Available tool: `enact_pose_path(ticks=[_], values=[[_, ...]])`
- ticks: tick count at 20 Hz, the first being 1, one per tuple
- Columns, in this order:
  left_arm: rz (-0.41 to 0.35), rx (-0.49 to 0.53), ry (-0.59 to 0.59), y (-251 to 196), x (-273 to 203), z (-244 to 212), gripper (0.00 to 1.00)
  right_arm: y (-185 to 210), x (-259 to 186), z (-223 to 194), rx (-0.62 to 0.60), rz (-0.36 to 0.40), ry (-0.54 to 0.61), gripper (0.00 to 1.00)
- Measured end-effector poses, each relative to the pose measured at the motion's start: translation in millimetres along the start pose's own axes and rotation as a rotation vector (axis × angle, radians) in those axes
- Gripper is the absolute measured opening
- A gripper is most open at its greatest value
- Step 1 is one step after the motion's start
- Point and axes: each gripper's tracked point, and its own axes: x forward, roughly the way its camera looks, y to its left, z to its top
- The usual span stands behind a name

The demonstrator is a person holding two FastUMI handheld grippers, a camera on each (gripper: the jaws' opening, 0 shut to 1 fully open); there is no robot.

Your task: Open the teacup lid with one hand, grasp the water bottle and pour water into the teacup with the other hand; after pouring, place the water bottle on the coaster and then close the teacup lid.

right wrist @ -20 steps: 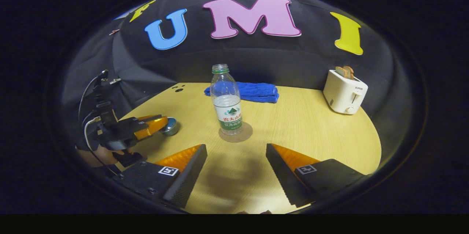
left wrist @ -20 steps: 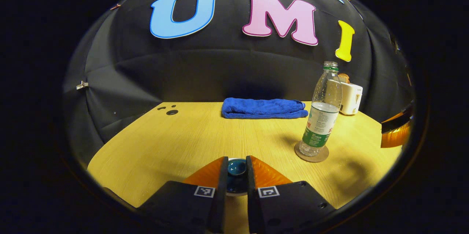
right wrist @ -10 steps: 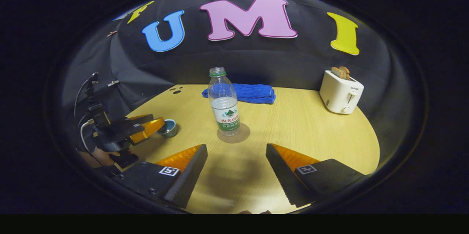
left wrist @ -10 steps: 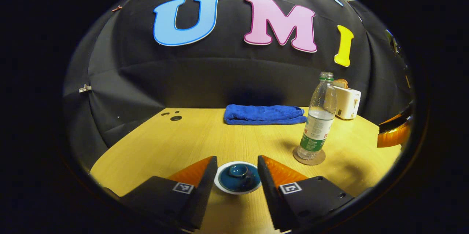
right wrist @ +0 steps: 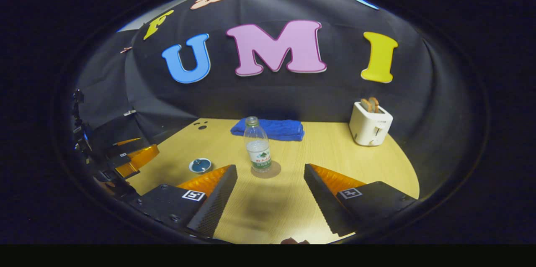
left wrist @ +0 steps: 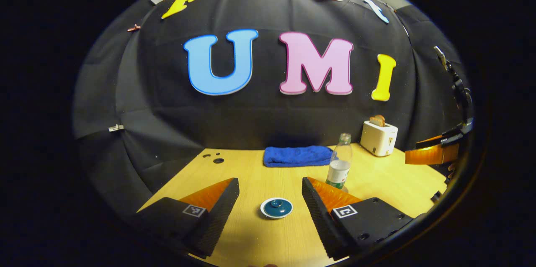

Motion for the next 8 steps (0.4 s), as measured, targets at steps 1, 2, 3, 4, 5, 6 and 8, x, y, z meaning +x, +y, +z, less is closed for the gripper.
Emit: enact_pose_path(ticks=[1, 2, 3, 4, 5, 6, 8], values=[[0.018, -0.014, -0.015, 3, -11, 12, 0.94, 1, -9, 12, -0.005, -0.011, -0.037, 0.99], [0.027, -0.033, -0.027, 3, -21, 22, 0.94, 4, -20, 24, -0.009, -0.020, -0.071, 0.99], [0.030, -0.052, -0.040, 3, -29, 33, 0.94, 5, -30, 34, -0.015, -0.028, -0.099, 0.99], [0.037, -0.067, -0.055, 4, -38, 43, 0.94, 8, -41, 42, -0.021, -0.037, -0.127, 0.99], [0.048, -0.078, -0.069, 8, -45, 52, 0.94, 10, -51, 51, -0.026, -0.047, -0.154, 0.99], [0.060, -0.086, -0.084, 12, -53, 59, 0.94, 13, -60, 56, -0.028, -0.056, -0.183, 0.99], [0.057, -0.101, -0.105, 13, -66, 69, 0.94, 19, -78, 61, -0.029, -0.069, -0.232, 0.99]])
